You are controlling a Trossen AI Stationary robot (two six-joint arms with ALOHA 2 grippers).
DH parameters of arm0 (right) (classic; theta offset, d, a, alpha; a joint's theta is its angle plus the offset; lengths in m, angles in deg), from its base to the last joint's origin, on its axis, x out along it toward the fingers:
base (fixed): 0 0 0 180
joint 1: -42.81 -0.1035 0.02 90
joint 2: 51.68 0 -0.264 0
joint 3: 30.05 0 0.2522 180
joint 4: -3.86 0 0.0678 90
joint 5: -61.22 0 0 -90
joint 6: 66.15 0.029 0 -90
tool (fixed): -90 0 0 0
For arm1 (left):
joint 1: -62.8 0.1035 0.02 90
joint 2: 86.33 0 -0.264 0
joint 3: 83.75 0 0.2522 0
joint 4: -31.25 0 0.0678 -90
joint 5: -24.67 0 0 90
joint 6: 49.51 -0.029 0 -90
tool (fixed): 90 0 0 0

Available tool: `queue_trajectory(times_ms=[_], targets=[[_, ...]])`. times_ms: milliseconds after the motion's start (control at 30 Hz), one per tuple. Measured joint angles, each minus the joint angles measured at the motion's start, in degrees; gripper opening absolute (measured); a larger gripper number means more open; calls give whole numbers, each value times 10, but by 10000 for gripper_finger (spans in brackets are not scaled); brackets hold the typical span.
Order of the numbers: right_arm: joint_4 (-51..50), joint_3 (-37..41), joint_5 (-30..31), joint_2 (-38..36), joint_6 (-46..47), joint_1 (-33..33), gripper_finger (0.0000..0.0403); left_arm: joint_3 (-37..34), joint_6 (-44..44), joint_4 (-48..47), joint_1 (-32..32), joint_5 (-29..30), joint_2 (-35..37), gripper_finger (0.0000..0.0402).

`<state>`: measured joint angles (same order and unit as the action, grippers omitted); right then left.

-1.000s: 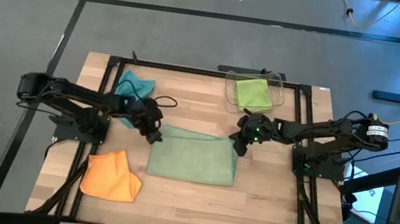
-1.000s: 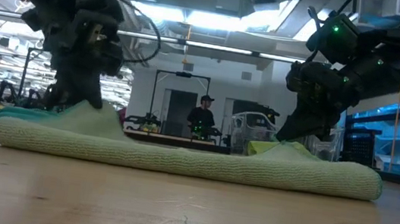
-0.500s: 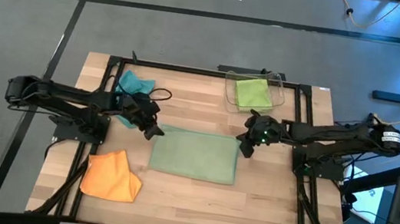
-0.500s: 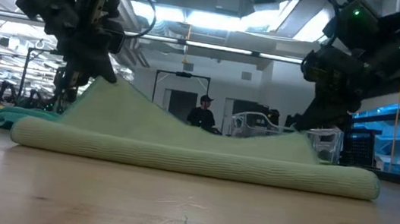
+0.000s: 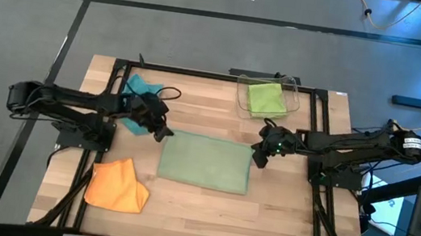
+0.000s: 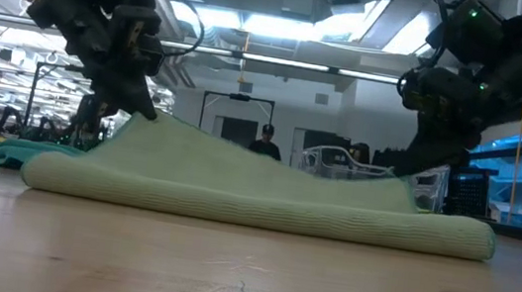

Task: Fold microfiber towels
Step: Fold the green microfiber towel

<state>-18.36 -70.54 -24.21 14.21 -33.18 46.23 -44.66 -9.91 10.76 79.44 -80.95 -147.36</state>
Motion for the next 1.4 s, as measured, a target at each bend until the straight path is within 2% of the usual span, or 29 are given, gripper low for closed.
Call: queue_trajectory(times_ms=[233, 600, 833, 1067, 1167, 1267, 1400], targets=[[6, 0, 4, 0, -2, 0, 13, 0, -39, -1, 6, 3, -20, 6], [5, 0, 4, 0, 0, 0, 78, 0, -28, 4, 7, 23, -33, 68], [5, 0, 4, 0, 0, 0, 82, 0, -40, 4, 12, 35, -32, 91], [5, 0, 4, 0, -2, 0, 82, 0, -54, 5, 45, 38, 1, 91], [5, 0, 4, 0, -3, 0, 82, 0, -70, 5, 49, 16, 15, 90], [5, 0, 4, 0, -3, 0, 82, 0, -61, 5, 28, -18, 15, 90], [5, -1, 4, 0, -4, 0, 82, 0, -58, 5, -26, 26, -12, 90]])
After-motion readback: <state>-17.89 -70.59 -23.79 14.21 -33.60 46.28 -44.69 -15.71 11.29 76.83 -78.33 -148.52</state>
